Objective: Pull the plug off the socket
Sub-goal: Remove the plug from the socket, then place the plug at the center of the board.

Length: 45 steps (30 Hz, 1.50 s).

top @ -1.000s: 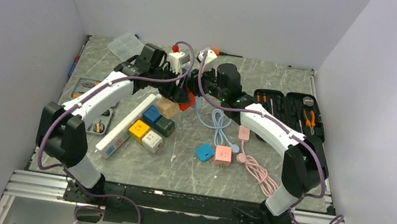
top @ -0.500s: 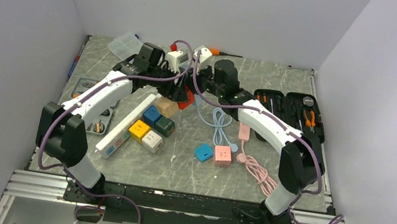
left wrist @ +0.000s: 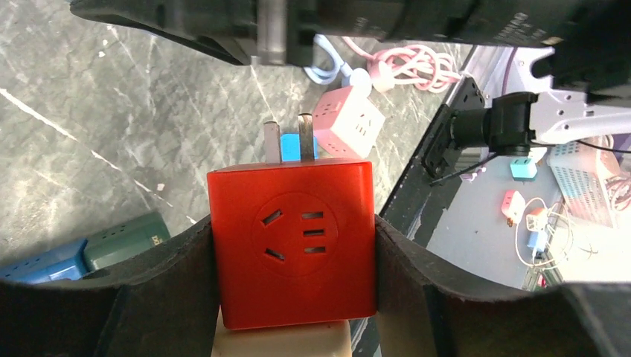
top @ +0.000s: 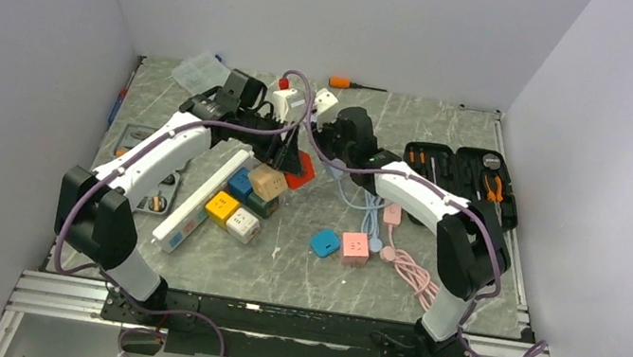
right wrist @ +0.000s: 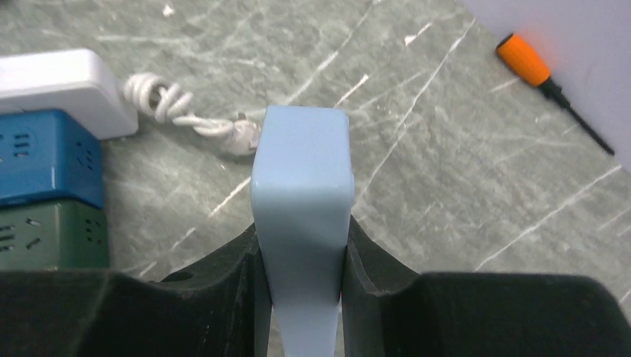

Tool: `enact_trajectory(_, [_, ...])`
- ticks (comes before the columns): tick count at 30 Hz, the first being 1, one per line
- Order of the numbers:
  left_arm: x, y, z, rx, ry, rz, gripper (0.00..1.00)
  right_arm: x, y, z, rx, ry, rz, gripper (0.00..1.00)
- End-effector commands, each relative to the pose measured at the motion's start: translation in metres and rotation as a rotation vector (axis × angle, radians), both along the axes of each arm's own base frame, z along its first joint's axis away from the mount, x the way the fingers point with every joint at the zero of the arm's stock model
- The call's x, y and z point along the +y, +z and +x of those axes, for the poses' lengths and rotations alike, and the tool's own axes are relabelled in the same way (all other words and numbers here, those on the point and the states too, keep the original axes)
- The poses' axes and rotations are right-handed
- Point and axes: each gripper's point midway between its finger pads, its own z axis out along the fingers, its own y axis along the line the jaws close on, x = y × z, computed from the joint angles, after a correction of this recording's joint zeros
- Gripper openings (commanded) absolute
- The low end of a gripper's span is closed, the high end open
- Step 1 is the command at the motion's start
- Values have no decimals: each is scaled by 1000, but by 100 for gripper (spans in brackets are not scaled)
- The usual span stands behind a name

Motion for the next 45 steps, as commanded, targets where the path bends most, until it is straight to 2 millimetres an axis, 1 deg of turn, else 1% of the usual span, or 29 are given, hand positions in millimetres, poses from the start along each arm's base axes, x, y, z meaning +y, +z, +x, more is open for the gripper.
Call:
enact_trajectory(1, [-11, 59, -9, -157, -77, -115, 0, -26, -8, 7, 15, -65, -76, 0])
enact_trajectory(3, [-7, 55, -4, -141, -34, -102, 0, -35, -16, 13, 46, -89, -91, 0])
enact_trajectory(4, [-2, 52, 0, -125, -1, -99, 0, -40, -18, 17, 60, -111, -87, 2])
enact_trajectory(5, [2, 48, 4, -104, 33, -100, 0, -47, -20, 20, 74, -144, -82, 12])
enact_trajectory(7, [13, 40, 15, -61, 114, -118, 0, -60, -22, 27, 88, -218, -44, 35])
enact_trajectory(9, [25, 29, 26, -16, 198, -135, 0, -70, -25, 28, 109, -270, 11, 65])
enact_trajectory(10, [29, 23, 29, 12, 230, -143, 0, -74, -24, 29, 114, -292, 38, 76])
enact_trajectory(11, [30, 17, 32, 42, 259, -148, 1, -77, -22, 28, 117, -307, 66, 78])
enact_trajectory(14, [25, -4, 34, 123, 302, -165, 5, -84, -19, 25, 138, -348, 131, 80])
enact_trajectory(16, [18, -21, 32, 190, 321, -177, 10, -86, -18, 22, 153, -373, 158, 86])
enact_trajectory(18, [8, -38, 29, 243, 329, -177, 12, -88, -16, 17, 167, -387, 193, 89])
enact_trajectory(21, [-9, -50, 30, 277, 333, -194, 15, -89, -11, 6, 174, -398, 251, 91])
enact_trajectory(22, [-13, -52, 32, 282, 328, -195, 16, -89, -6, 1, 175, -396, 276, 92])
enact_trajectory(24, [-18, -57, 35, 325, 333, -213, 24, -90, -1, -7, 179, -395, 307, 92])
enact_trajectory(25, [-21, -58, 37, 353, 339, -234, 35, -91, 1, -11, 181, -396, 321, 93])
enact_trajectory(26, [-24, -58, 39, 384, 344, -263, 52, -91, 4, -15, 180, -394, 335, 93])
enact_trajectory(27, [-29, -57, 42, 401, 340, -298, 70, -93, 7, -18, 176, -393, 343, 93])
enact_trajectory(28, [-33, -57, 41, 434, 332, -329, 95, -94, 10, -20, 174, -393, 350, 93])
enact_trajectory(29, [-37, -58, 42, 454, 329, -352, 99, -95, 12, -23, 171, -391, 354, 93])
enact_trajectory(32, [-39, -61, 41, 456, 325, -359, 99, -98, 18, -29, 169, -391, 354, 93])
enact_trajectory(34, [-33, -59, 42, 441, 332, -347, 99, -99, 20, -33, 175, -387, 352, 94])
enact_trajectory(36, [-23, -49, 47, 431, 343, -355, 99, -98, 22, -38, 180, -384, 355, 94])
enact_trajectory(37, [-17, -41, 51, 425, 347, -370, 99, -98, 21, -41, 184, -389, 351, 94])
enact_trajectory(39, [0, -18, 67, 369, 363, -391, 99, -93, 18, -47, 203, -403, 326, 95])
enact_trajectory(40, [10, -9, 74, 343, 372, -381, 99, -92, 14, -50, 217, -422, 292, 95])
enact_trajectory(42, [35, 5, 87, 248, 394, -330, 99, -81, 3, -62, 263, -434, 234, 94])
enact_trajectory(45, [82, 20, 108, 71, 488, -251, 99, -67, -14, -85, 364, -446, 194, 93])
